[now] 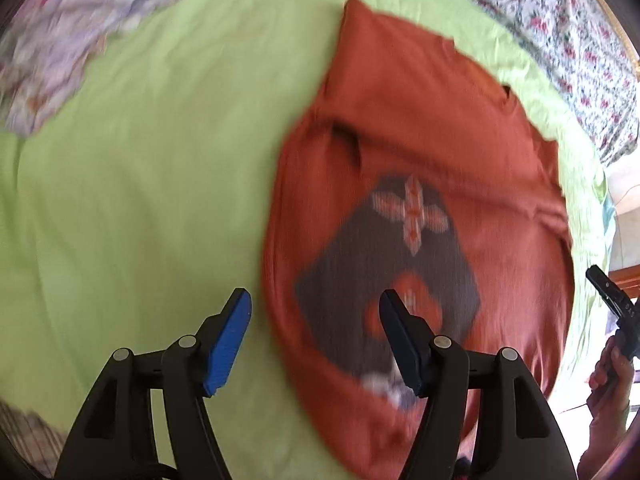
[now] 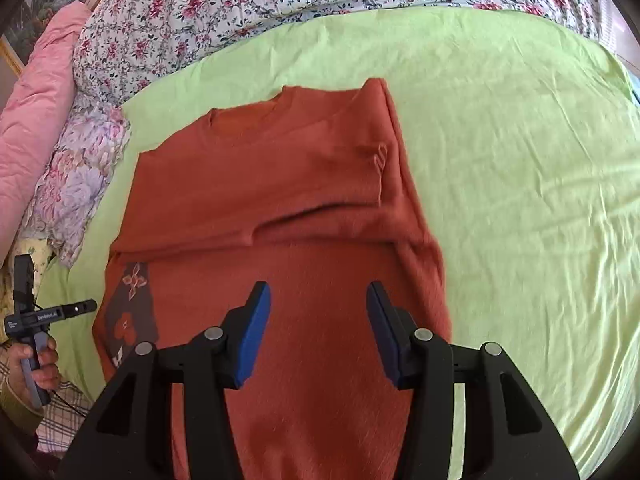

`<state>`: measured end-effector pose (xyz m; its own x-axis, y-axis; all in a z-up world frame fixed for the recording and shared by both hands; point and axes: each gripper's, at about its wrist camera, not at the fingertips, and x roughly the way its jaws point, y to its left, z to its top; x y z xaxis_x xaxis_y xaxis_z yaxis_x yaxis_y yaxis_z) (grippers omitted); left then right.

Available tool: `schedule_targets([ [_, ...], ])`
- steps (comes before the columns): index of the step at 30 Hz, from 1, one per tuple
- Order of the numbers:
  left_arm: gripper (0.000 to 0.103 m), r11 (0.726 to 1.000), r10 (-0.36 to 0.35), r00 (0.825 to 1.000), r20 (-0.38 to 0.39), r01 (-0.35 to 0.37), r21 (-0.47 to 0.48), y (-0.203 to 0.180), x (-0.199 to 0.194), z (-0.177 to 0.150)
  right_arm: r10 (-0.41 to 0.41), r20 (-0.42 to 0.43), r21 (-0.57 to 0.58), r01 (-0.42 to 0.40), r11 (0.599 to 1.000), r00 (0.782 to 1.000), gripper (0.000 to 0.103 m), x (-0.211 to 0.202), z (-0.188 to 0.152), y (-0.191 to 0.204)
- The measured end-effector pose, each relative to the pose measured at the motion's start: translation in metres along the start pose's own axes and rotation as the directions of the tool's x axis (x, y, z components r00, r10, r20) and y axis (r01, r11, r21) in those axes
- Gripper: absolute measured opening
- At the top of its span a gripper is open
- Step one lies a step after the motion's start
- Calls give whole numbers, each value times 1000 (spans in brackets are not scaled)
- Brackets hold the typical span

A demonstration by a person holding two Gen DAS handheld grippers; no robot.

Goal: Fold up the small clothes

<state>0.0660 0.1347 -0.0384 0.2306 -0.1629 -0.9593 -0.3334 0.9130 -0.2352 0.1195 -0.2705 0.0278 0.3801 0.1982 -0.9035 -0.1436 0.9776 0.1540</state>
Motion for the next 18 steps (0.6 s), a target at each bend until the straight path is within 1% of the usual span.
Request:
schedule_targets([
  [2,67,1000,7,998,-68,-8,-20,-3,1,-23,12,-1,2,-12,1000,1000,51,-5,-11,4],
  [3,67,1000,-7,996,-93,4,-29,-5,1,-31,16,0,6,-16,1000,1000,51,-9,-16,6],
  [4,67,999,-29,991,-131,25,-38,-9,3,-40,21,-2,9,-21,1000,1000,51,-12,-21,8],
  [5,67,999,-35,983,-179,29,-38,-16,7,-51,26,-6,10,-26,1000,1000,51,-15,-28,11],
  [8,67,998,-52,963,-264,46,-32,-32,17,-69,36,-5,11,-36,999,999,51,-25,-46,18],
  [9,69,999,-47,959,-281,41,-27,-39,20,-72,41,-6,14,-41,999,999,51,-27,-51,19],
  [11,71,1000,-7,952,-306,2,-15,-46,30,-74,43,-9,17,-43,999,999,51,-32,-62,22],
  [14,76,999,35,941,-336,-40,-7,-53,44,-73,46,-22,25,-46,999,999,51,-37,-76,23],
  [15,76,997,72,937,-341,-71,15,-55,49,-74,42,-25,28,-42,999,999,51,-39,-81,23],
  [18,77,992,122,936,-329,-104,72,-61,55,-80,28,-26,41,-27,999,999,51,-48,-94,19],
])
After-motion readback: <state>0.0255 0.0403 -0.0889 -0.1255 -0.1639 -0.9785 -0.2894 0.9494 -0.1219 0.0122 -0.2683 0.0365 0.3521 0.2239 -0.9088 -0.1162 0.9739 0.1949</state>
